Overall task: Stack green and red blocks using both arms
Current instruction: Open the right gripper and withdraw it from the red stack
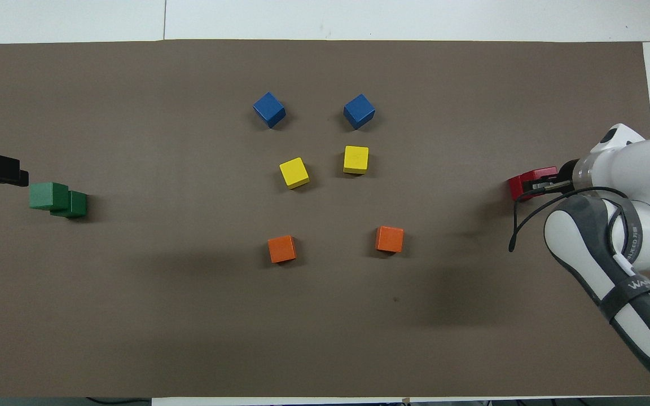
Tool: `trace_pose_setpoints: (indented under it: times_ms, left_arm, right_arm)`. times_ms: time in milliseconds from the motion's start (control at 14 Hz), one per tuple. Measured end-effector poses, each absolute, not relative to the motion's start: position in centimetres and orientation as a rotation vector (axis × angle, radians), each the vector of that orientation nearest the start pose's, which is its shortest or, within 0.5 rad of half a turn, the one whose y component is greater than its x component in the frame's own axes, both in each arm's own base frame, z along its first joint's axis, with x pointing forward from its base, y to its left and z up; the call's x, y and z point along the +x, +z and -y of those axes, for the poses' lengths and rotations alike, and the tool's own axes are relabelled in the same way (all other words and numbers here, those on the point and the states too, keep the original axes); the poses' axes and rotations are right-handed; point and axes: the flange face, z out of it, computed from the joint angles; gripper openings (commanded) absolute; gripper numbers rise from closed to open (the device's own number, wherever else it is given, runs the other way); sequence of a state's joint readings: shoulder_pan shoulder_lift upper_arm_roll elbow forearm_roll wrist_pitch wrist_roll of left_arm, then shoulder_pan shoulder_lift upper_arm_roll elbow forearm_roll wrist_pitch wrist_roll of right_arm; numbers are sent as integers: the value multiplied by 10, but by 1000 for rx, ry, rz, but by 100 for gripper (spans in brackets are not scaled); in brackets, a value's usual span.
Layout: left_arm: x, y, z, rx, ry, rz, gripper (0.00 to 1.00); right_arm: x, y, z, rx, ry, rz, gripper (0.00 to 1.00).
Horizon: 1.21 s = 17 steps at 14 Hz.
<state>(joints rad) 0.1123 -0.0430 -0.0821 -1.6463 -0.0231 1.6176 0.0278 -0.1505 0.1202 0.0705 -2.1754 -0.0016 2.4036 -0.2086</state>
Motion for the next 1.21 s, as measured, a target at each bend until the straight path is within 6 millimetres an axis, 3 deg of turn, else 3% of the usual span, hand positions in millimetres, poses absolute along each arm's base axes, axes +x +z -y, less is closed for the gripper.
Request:
trace_pose_setpoints:
  times_ms: [71, 142, 285, 356, 926, 1068, 1210]
  left_arm:
    - [545, 616, -13, -3160, -24, 5, 100]
    - [545, 616, -13, -3160, -24, 4, 100]
    - [545, 616, -12, -3160, -24, 2, 100]
    - [545, 616, -12, -3160, -24, 2, 100]
    - [545, 617, -13, -3145, -26, -9, 100]
    - [546, 617, -14, -3143, -35, -21, 100]
    - [546, 618, -14, -3143, -43, -25, 100]
  right_arm:
    - [559, 347, 45, -3139, -170, 203, 23]
    - [559, 347, 45, -3139, -171, 203, 60]
    - [559, 347, 44, -3138, -171, 205, 94]
    - [559, 347, 44, -3138, -171, 205, 100]
    - [562, 353, 45, -3139, -183, 203, 100]
    - [568, 374, 47, -3138, -136, 197, 100]
    - [574, 423, 47, -3137, -87, 156, 100]
